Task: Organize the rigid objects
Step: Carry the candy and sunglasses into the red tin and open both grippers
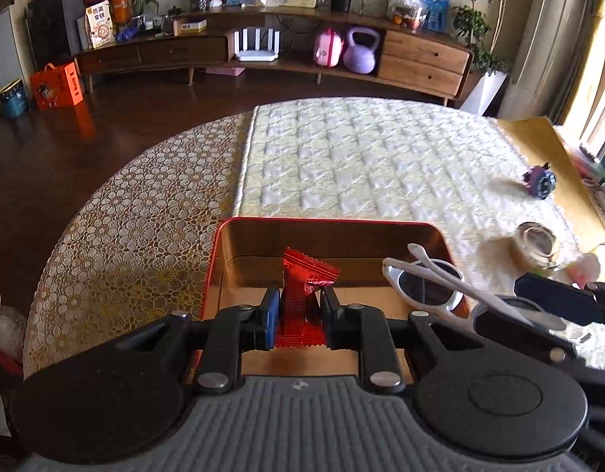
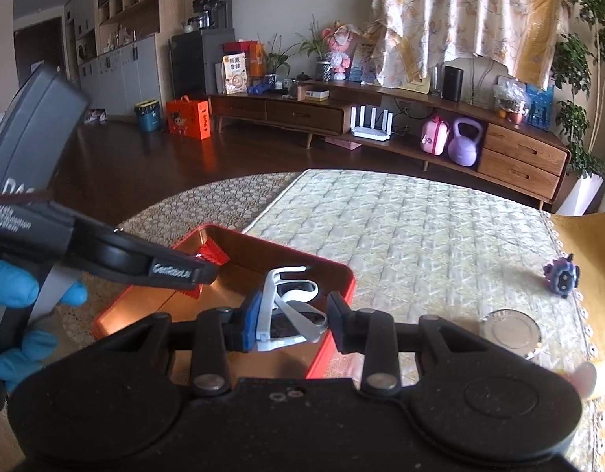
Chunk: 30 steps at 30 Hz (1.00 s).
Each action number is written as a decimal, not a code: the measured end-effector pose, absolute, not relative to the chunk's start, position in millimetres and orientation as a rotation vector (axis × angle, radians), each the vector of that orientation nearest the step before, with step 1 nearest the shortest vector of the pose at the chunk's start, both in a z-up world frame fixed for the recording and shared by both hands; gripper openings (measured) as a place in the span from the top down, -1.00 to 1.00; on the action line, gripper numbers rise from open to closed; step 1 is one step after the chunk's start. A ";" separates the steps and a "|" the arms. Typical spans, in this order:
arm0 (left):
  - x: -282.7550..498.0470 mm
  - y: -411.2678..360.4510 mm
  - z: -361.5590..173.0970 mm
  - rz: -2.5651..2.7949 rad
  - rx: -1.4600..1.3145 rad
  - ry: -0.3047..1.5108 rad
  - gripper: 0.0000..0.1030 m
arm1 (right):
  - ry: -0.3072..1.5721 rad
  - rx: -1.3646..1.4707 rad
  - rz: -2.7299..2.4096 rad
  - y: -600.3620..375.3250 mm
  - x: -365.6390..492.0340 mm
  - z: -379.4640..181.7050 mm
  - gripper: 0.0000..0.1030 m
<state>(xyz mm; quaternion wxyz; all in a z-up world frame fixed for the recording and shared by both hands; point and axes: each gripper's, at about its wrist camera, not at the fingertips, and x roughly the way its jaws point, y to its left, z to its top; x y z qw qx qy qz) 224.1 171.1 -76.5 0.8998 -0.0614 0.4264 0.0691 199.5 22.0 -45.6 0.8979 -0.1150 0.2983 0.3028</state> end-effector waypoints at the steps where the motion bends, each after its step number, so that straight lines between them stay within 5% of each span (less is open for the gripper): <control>1: 228.4 172.6 -79.0 0.146 -0.122 0.891 0.58 | 0.618 -0.254 0.629 26.8 200.5 -50.2 0.33; 30: 279.6 175.4 -119.2 0.188 -0.030 1.023 0.58 | 0.663 -0.451 0.647 78.5 191.9 -99.8 0.22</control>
